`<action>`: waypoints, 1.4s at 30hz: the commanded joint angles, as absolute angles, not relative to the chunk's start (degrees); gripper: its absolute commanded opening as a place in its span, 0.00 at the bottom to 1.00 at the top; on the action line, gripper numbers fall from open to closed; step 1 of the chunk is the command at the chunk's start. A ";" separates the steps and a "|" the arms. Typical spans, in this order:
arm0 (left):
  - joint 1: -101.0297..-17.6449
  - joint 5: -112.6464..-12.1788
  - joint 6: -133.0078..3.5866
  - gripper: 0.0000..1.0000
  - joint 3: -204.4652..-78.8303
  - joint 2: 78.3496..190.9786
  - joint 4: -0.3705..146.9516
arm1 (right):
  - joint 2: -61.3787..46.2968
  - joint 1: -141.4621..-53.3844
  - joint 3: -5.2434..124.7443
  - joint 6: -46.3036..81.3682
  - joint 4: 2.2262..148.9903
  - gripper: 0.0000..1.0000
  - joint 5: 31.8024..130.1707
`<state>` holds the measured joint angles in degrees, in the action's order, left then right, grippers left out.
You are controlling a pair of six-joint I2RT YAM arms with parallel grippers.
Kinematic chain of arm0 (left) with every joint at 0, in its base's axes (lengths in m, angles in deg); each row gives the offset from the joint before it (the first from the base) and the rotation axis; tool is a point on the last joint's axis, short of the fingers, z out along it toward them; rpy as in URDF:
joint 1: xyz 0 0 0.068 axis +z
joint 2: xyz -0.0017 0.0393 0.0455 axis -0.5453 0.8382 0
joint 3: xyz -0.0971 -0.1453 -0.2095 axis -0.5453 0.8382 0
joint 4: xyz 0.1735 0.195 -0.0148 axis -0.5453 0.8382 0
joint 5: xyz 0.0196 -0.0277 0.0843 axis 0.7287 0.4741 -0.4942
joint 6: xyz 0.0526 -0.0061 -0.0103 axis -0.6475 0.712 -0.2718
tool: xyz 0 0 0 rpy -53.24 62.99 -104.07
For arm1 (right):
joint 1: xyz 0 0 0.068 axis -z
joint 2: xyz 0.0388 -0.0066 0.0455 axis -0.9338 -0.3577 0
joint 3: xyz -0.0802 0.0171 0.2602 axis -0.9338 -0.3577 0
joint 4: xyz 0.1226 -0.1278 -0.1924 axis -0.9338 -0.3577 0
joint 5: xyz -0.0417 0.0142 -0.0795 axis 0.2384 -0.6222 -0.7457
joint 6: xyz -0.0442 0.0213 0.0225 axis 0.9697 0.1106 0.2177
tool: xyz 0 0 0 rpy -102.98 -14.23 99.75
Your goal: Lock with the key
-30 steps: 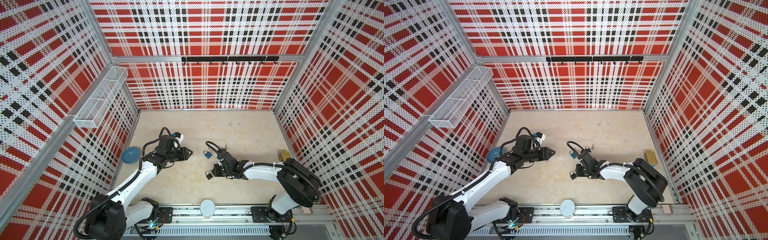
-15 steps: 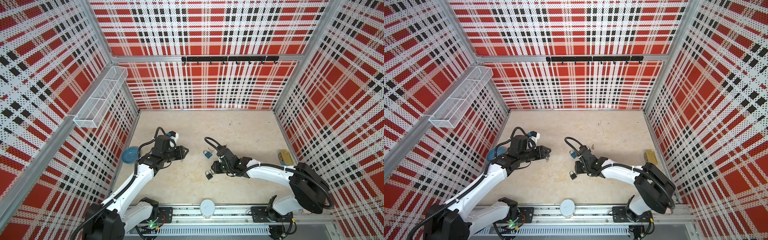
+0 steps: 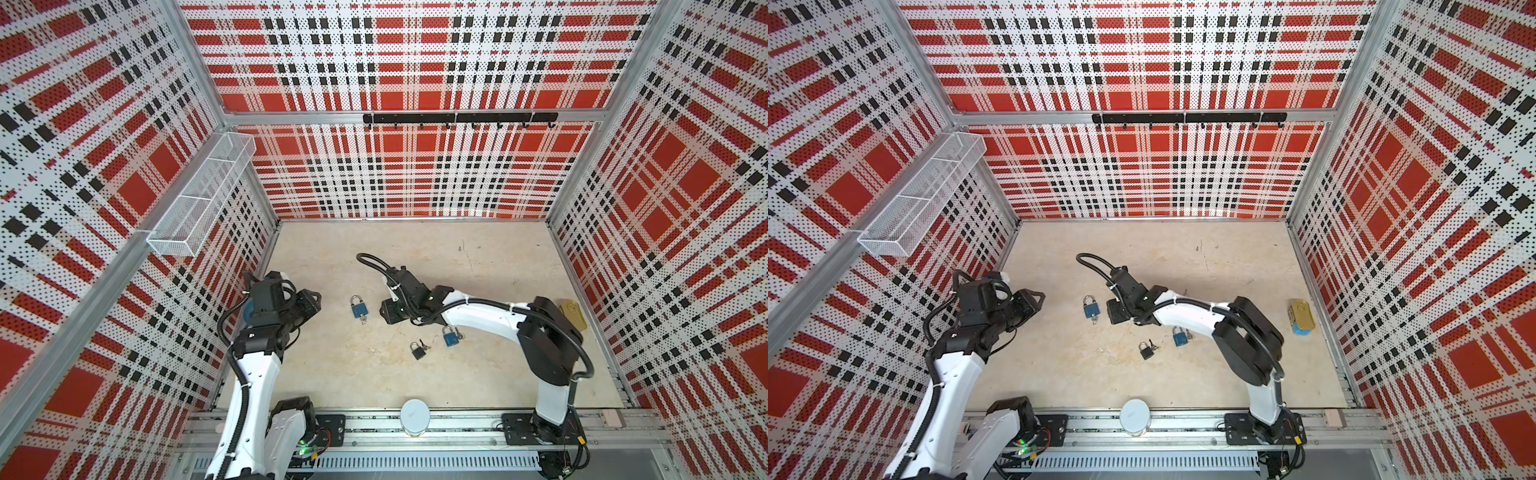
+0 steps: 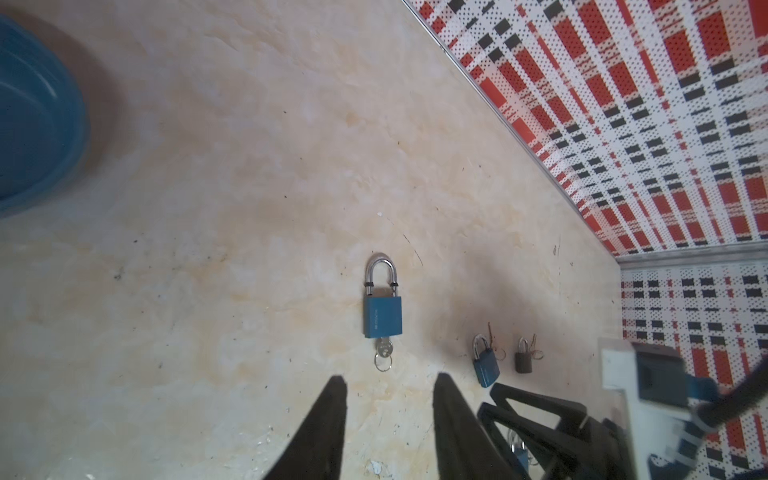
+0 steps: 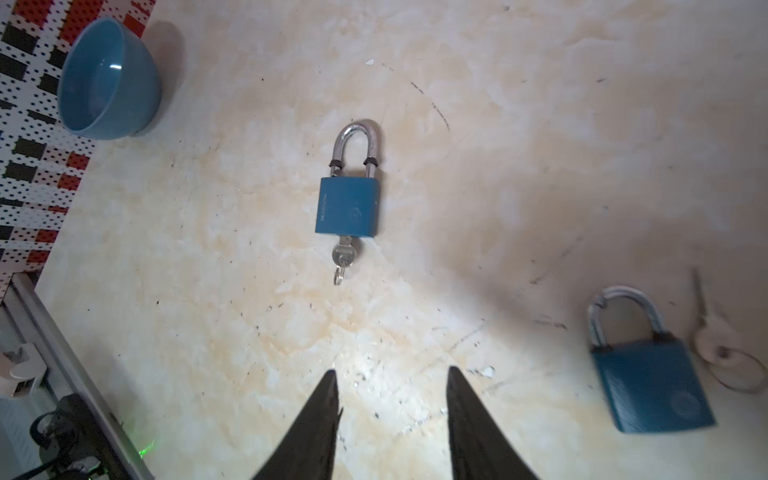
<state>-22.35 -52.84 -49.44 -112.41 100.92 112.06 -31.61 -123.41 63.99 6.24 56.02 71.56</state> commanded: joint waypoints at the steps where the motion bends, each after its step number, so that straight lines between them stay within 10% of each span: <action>1: -18.84 -49.98 -50.31 0.39 -114.79 100.58 115.54 | -35.87 -124.36 69.99 8.41 55.88 0.48 71.72; 30: -8.96 -44.00 -53.62 0.40 -116.29 96.40 121.64 | -62.48 -129.24 102.13 9.34 40.29 0.66 56.45; 42: -8.66 -42.48 -52.49 0.40 -114.66 96.38 119.36 | -63.67 -129.31 103.17 11.61 36.21 0.35 52.86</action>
